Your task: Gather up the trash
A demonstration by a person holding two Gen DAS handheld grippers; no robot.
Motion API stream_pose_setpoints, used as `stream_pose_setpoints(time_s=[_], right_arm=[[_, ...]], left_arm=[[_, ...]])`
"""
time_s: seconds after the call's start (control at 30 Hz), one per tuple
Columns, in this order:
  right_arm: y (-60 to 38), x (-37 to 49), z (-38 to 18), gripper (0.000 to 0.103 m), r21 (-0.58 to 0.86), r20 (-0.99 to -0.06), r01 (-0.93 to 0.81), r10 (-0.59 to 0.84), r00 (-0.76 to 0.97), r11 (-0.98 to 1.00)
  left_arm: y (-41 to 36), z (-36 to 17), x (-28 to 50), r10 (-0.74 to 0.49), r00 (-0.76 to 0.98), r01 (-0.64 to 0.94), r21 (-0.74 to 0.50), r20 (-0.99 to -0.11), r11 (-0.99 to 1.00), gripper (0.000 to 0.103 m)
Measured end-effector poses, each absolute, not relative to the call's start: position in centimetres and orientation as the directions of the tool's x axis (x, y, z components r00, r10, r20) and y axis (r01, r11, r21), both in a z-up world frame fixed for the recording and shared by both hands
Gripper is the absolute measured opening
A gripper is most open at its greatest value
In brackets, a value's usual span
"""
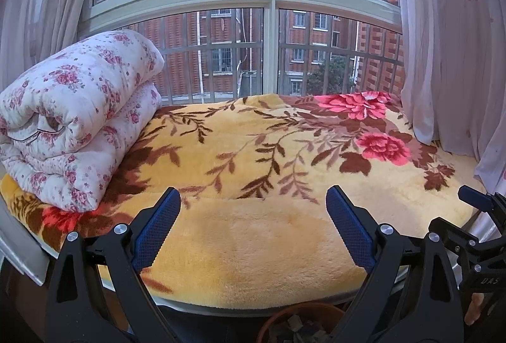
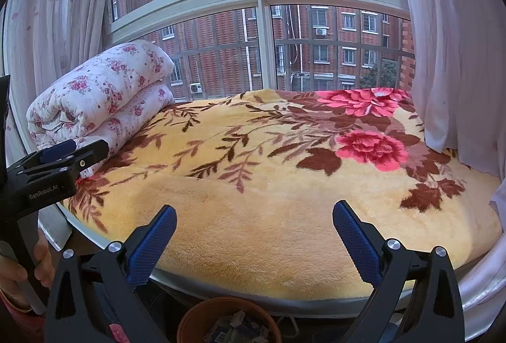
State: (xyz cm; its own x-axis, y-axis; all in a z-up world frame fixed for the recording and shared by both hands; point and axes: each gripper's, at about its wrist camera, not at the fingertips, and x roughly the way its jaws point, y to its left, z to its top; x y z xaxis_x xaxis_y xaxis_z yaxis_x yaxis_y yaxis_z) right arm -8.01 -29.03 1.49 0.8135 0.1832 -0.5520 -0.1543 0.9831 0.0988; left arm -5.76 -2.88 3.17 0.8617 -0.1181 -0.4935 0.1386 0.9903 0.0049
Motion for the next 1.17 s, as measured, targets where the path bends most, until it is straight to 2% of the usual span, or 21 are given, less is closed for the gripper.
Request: stream_pose_setpoints(time_s=[1.17], right_arm=[[-29.13, -8.05, 0.87, 0.097, 0.101, -0.560, -0.146, 0.177, 0.810, 0.984]], left_arm=[[-3.20, 2.66, -5.61, -0.116, 0.851, 0.138, 0.004, -0.512, 0.990, 0.091]])
